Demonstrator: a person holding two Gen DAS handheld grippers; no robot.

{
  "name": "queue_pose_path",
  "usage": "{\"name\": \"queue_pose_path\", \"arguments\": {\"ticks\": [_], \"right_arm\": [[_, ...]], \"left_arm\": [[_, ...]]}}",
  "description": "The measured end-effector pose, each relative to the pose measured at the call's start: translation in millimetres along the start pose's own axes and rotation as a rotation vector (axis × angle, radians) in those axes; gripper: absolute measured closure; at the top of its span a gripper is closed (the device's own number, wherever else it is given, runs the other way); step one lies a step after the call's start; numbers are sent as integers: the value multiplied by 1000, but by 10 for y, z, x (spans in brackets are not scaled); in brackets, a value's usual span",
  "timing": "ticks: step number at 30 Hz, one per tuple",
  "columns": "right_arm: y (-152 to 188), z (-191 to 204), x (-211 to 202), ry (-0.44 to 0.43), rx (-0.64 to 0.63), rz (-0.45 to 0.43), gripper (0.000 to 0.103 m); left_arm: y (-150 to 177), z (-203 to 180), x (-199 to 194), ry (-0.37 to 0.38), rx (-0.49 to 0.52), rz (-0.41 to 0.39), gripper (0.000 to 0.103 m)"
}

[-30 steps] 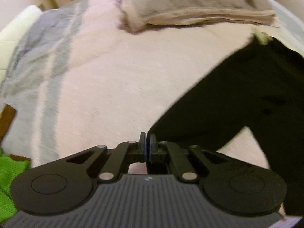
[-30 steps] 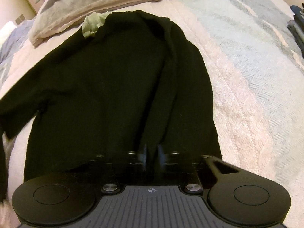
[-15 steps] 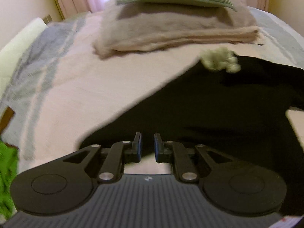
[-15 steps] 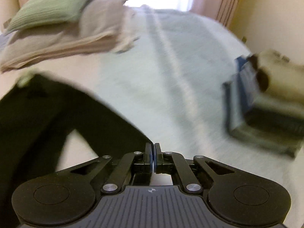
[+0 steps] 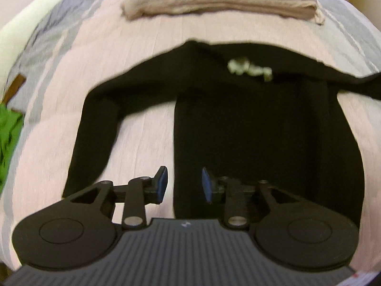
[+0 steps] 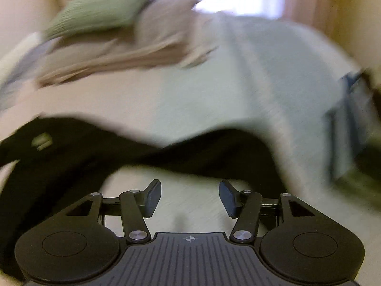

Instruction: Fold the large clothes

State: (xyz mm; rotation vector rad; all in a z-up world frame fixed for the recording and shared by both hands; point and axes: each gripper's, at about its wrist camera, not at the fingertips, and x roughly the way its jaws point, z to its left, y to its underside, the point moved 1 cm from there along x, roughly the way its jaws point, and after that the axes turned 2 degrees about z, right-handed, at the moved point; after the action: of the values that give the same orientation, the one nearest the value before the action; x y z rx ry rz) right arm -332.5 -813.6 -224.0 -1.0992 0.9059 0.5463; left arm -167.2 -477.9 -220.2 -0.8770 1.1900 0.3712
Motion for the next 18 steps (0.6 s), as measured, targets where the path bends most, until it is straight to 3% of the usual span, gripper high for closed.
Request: {"name": "queue_pose_path", "arguments": {"ticks": [3,6,9,13,16,17,18], "right_arm": [[548,589,14,-134,-22,78,52],[1042,1042,35,-214,4,149,51],[1401,1349,76,-235,26,178,51],[1604,1509,213,-195,78,177,50],[1620,1459,350,-188,154,162,50],[1618,1423,389,-203,189,157,51],[1615,1414,427,-225,222,155,51]], "left_arm": [[327,123,21,49,-6,46,65],[638,241,96,125,-34,92,60],[903,317,191,214,-42,120,60],[1129,343,409,326,-62,155,60],[1173,325,536,389,-93,154,66],[1174,309,553,400,-94,149,72],[1167,298,558,422,-91,146,89]]}}
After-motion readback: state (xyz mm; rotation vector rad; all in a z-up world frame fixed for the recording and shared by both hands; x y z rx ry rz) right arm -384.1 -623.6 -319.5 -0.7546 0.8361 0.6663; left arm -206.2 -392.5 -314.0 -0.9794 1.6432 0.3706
